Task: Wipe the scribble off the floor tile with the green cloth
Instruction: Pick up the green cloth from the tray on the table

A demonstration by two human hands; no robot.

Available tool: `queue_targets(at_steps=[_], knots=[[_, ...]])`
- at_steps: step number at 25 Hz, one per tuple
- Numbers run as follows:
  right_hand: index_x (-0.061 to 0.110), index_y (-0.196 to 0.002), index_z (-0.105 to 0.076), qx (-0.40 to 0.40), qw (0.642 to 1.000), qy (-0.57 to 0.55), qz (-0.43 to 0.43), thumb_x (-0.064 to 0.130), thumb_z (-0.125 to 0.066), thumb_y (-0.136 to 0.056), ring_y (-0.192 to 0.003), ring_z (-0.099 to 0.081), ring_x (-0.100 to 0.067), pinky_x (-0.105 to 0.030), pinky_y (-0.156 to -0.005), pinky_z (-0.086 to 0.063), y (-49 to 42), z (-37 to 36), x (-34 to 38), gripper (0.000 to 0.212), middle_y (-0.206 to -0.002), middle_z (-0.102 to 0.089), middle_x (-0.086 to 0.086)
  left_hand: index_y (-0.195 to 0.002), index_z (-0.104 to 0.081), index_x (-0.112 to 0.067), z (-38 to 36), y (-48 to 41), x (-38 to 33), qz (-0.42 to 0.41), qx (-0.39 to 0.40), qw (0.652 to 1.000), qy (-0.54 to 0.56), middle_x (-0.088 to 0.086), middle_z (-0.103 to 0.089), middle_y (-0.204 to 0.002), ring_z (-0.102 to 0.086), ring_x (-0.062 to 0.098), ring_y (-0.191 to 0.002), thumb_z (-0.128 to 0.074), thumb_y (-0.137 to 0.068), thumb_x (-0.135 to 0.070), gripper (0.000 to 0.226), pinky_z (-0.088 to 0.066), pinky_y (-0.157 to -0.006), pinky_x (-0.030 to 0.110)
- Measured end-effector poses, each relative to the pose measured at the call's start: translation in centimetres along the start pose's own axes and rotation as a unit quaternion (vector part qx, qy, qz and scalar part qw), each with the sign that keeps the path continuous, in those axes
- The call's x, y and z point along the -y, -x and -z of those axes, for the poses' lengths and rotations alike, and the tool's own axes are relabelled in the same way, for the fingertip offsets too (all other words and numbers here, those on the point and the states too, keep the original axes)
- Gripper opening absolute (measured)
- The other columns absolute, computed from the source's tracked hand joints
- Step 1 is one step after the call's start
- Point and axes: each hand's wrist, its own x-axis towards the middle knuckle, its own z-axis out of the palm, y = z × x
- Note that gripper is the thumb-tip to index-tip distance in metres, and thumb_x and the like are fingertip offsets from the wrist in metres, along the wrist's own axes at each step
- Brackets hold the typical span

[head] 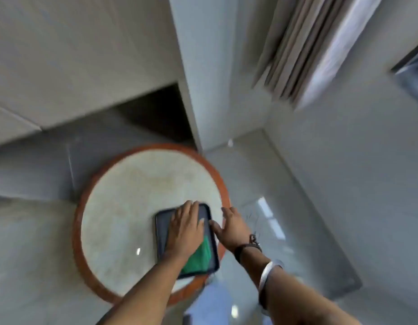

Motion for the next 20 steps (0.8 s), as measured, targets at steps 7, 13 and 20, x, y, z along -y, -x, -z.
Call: queue_targets(at_steps=[7,13,20], knots=[[0.004,-0.095,-0.057,0.031,0.992,0.018,-0.122,0.031,-0.061,-0.078,-0.091,-0.057,-0.036,-0.042,-0.083,-0.048,-0.5,-15.8,-2.2,0.032,-0.100,-0.058,-0.018,-0.120,-0.055,-0.005,-12.3,3.8,7.9,0.371,0.061,0.909,0.182,0.017,-0.059,-0.122,-0.059,0.035,-0.111,-0.071,-0.082,-0.021,0.044,-0.051,-0.092,0.044],[0.014,-0.080,-0.061,0.141,0.937,-0.143,-0.286,0.035,-0.066,-0.065,-0.072,-0.064,-0.025,-0.031,-0.061,-0.052,-0.8,-14.6,-2.1,0.026,-0.079,-0.067,-0.006,-0.093,-0.072,-0.007,-12.5,4.3,7.7,0.509,0.065,0.782,0.355,0.018,-0.075,-0.094,-0.070,0.033,-0.087,-0.075,-0.079,-0.022,0.021,-0.058,-0.085,0.045],[0.007,-0.088,-0.069,0.111,0.812,-0.498,-0.283,0.014,-0.070,-0.059,-0.075,-0.070,-0.023,-0.035,-0.068,-0.058,0.2,-5.1,-8.7,0.030,-0.087,-0.073,-0.011,-0.084,-0.070,-0.012,-9.4,2.5,-2.0,0.427,0.107,0.735,0.516,0.013,-0.075,-0.084,-0.070,0.028,-0.075,-0.075,-0.081,-0.022,0.012,-0.059,-0.069,0.037]])
